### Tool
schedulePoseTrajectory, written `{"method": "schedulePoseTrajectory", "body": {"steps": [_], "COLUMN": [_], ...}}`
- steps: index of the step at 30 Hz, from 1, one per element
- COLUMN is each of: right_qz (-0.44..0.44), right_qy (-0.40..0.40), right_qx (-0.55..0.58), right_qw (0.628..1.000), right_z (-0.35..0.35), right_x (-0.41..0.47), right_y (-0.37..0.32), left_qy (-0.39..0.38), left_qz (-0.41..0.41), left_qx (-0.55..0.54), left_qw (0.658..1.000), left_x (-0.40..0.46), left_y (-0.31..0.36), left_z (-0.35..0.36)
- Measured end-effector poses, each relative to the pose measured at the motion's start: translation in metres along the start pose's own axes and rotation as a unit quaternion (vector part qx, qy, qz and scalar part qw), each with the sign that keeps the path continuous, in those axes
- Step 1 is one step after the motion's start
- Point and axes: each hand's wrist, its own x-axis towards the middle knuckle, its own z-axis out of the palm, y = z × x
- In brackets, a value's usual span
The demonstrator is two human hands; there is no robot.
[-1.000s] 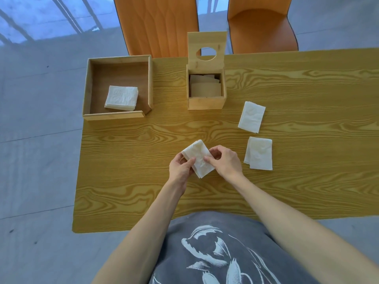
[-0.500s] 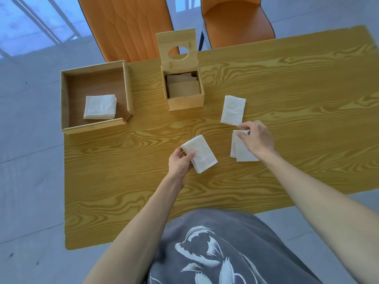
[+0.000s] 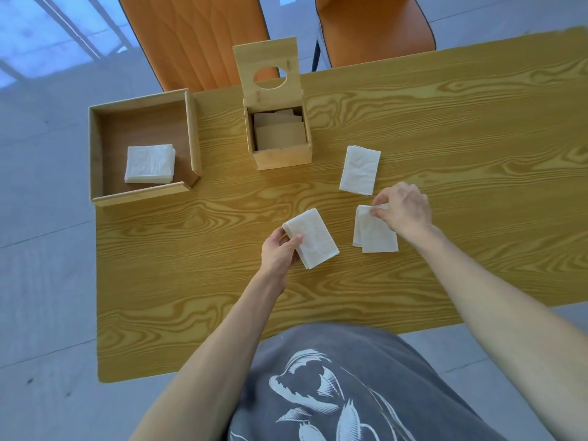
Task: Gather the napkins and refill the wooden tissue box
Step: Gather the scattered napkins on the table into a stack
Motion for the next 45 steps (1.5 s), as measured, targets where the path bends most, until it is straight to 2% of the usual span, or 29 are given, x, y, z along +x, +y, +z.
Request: {"method": "schedulePoseTrajectory", "body": {"steps": [2, 4, 7, 11, 15, 18, 26, 30, 34, 39, 45], "right_qz": [-0.003, 0.001, -0.010, -0.037, -0.046, -0.054, -0.122, -0.142, -0.154, -0.151, -0.159], "right_qy": [0.002, -0.015, -0.054, -0.067, -0.085, -0.126, -0.246, -0.269, -0.237, -0.213, -0.124], "right_qx": [0.042, 0.132, 0.277, 0.397, 0.462, 0.494, 0.431, 0.395, 0.352, 0.337, 0.294], "right_qw": [0.999, 0.991, 0.959, 0.915, 0.882, 0.859, 0.859, 0.867, 0.892, 0.905, 0.934], "right_z": [-0.001, -0.004, -0.010, -0.012, -0.010, -0.013, -0.008, 0.008, 0.023, 0.029, 0.036], "right_x": [0.002, 0.004, 0.002, -0.004, -0.011, -0.017, -0.026, -0.026, -0.022, -0.018, -0.014], "right_y": [0.000, 0.001, 0.000, -0.003, -0.009, -0.017, -0.049, -0.067, -0.080, -0.088, -0.099], "left_qy": [-0.002, 0.001, 0.004, 0.002, 0.007, 0.011, -0.015, -0.036, -0.049, -0.056, -0.063], "left_qz": [-0.001, -0.003, -0.006, 0.000, -0.002, 0.001, 0.005, -0.003, -0.010, -0.019, 0.009], "left_qx": [-0.003, -0.006, -0.021, -0.038, -0.046, -0.048, -0.046, -0.046, -0.039, -0.033, -0.036], "left_qw": [1.000, 1.000, 1.000, 0.999, 0.999, 0.999, 0.999, 0.998, 0.998, 0.998, 0.997], "left_x": [-0.001, -0.001, -0.001, -0.003, -0.006, -0.008, -0.012, -0.011, -0.010, -0.007, -0.002], "left_y": [0.000, 0.000, 0.000, -0.001, -0.002, -0.004, -0.004, -0.003, -0.001, -0.001, 0.001], "left_z": [-0.001, -0.002, -0.004, -0.007, -0.013, -0.017, -0.024, -0.025, -0.025, -0.025, -0.024]}}
